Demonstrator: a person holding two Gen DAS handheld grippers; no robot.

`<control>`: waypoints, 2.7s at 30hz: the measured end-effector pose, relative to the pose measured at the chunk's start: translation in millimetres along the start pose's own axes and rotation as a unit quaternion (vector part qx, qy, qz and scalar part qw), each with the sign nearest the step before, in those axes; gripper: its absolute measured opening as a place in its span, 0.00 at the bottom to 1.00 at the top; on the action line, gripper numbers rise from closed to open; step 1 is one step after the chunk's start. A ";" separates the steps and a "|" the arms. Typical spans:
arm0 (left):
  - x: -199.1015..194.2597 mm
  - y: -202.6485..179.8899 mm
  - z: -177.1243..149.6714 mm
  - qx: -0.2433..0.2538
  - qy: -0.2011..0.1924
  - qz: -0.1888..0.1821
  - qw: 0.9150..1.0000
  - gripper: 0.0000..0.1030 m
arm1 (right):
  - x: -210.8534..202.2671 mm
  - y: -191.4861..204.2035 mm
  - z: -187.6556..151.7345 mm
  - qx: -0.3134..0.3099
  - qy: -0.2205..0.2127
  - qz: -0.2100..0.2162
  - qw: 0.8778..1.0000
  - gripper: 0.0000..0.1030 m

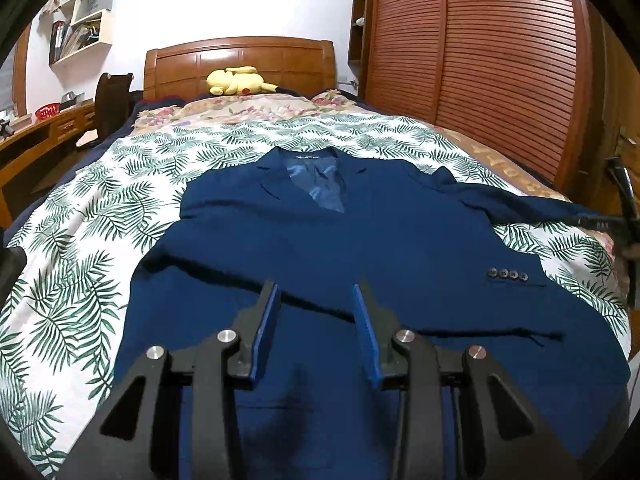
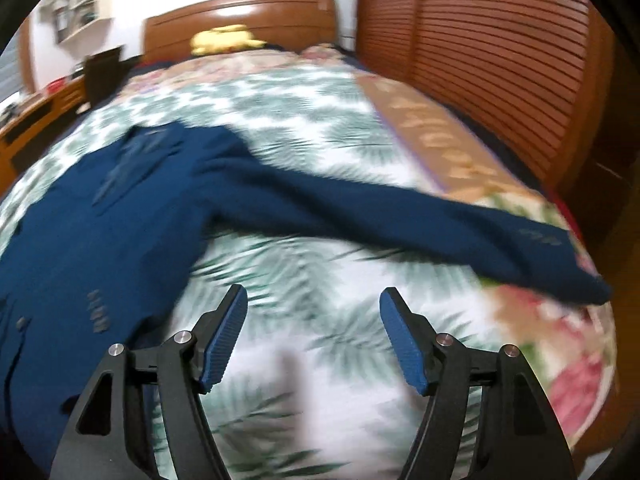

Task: Fold large clothes
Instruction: 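Move the right tool to the other sleeve cuff and grasp it, then lift the cuff with the right tool and fold the sleeve across the jacket front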

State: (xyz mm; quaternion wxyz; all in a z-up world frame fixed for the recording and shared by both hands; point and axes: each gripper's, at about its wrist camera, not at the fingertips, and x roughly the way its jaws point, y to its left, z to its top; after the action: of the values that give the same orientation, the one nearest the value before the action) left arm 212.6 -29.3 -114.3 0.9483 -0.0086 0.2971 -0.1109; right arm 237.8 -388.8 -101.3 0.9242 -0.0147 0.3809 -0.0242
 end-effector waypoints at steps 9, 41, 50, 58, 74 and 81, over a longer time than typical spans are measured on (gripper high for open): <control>3.9 -8.0 -7.0 0.015 0.003 0.009 1.000 0.35 | 20.2 -103.9 4.6 -0.006 0.033 -0.149 0.988 0.69; 2.7 -11.3 -8.8 0.023 0.005 -0.004 1.000 0.35 | 0.6 -54.0 42.9 -0.093 0.021 -0.138 0.986 0.00; -13.5 -6.1 -6.7 0.016 -0.008 -0.009 1.000 0.35 | -57.6 24.2 92.3 -0.144 -0.060 -0.101 0.983 0.00; -11.5 -10.7 -13.0 0.027 0.001 -0.009 1.000 0.35 | -27.2 -39.4 83.2 -0.050 -0.015 -0.130 0.990 0.87; -4.8 -16.3 -13.6 0.036 0.010 -0.008 0.999 0.35 | 41.7 -151.8 5.2 0.073 0.107 -0.137 0.982 0.22; -11.3 -15.3 -11.7 0.034 0.003 -0.012 0.999 0.35 | 18.9 -91.4 33.6 0.003 0.072 -0.115 0.991 0.16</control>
State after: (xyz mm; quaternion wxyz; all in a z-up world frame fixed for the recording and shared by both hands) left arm 193.8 -41.2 -116.4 0.9456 0.0206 0.2961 -0.1328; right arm 271.9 -480.8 -86.6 0.8854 -0.0540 0.4421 -0.1328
